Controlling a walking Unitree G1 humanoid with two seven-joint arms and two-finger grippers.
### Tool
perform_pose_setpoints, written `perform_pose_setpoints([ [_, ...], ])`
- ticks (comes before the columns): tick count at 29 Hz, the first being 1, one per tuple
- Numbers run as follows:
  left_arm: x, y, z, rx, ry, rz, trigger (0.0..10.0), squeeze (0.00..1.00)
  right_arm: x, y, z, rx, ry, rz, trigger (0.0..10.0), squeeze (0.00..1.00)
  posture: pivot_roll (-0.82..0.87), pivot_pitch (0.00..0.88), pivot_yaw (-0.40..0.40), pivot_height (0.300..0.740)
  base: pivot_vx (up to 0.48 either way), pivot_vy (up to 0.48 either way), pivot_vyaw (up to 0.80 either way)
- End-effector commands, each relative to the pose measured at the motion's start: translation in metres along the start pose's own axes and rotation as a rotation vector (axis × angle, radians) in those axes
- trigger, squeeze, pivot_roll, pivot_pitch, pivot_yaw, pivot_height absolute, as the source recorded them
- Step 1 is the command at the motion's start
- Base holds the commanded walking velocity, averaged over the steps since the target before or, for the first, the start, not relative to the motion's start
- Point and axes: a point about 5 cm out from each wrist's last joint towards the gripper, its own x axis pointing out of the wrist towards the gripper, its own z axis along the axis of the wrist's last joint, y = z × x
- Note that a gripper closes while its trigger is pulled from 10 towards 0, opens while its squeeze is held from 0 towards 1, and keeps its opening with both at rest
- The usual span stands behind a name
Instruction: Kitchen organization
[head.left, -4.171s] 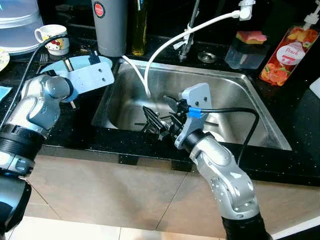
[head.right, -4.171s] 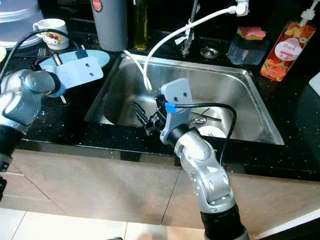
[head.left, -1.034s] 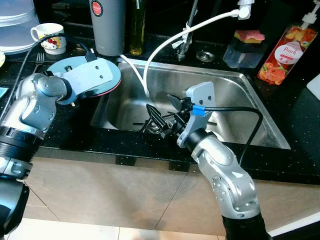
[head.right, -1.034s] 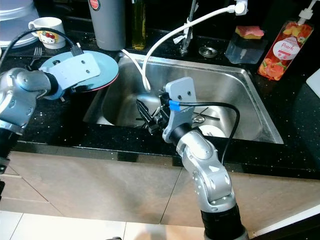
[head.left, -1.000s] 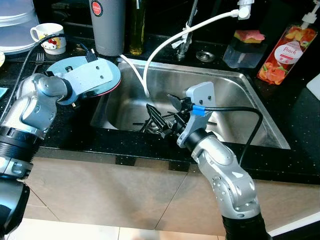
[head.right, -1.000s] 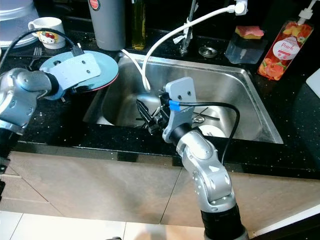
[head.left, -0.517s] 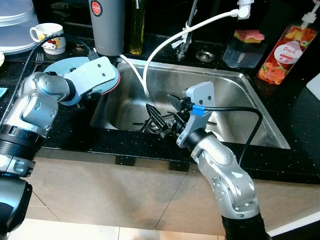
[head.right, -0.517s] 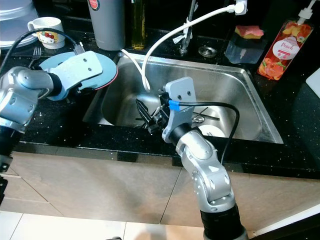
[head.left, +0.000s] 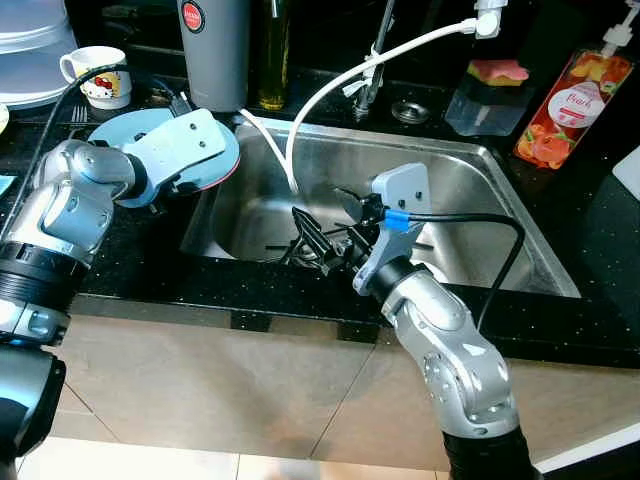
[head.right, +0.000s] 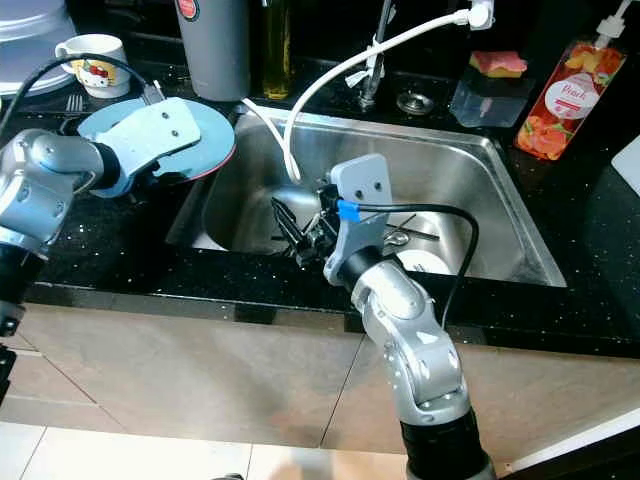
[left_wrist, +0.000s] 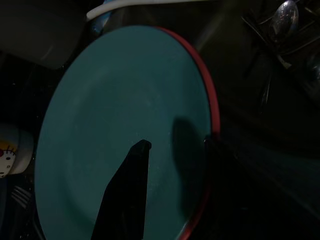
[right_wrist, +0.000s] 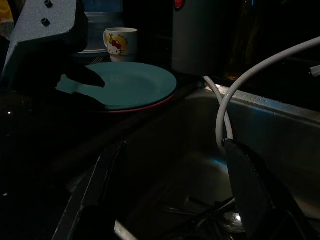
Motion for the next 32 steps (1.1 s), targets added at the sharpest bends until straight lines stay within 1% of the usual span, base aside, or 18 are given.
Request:
perform_pose_setpoints([
  [1, 0.005, -0.003, 0.008, -0.017, -0.029, -0.031, 10.0, 0.0, -0.002, -0.002, 0.0, 0.007, 0.004, -0.009, 10.0, 0.0, 0.27, 0.068, -0.082, 0.74, 0.0, 0.0, 0.0],
  [12, 0.006, -0.003, 0.009, -0.033, -0.041, -0.049, 10.0, 0.0, -0.002, -0.001, 0.0, 0.006, 0.002, -0.007, 10.0, 0.0, 0.27, 0.067, -0.081, 0.74, 0.0, 0.0, 0.0],
  [18, 0.007, -0.004, 0.005, -0.024, -0.021, -0.049, 10.0, 0.0, -0.002, -0.001, 0.0, 0.006, 0.001, -0.008, 10.0, 0.0, 0.27, 0.068, -0.082, 0.74, 0.0, 0.0, 0.0],
  [27, 0.009, -0.002, -0.005, 0.004, 0.034, -0.027, 10.0, 0.0, -0.002, -0.001, 0.0, 0.007, 0.001, -0.008, 10.0, 0.0, 0.27, 0.068, -0.082, 0.74, 0.0, 0.0, 0.0],
  [32, 0.009, -0.003, -0.009, 0.035, 0.065, -0.033, 10.0, 0.0, -0.002, -0.001, 0.0, 0.007, 0.0, -0.007, 10.0, 0.0, 0.27, 0.064, -0.083, 0.74, 0.0, 0.0, 0.0],
])
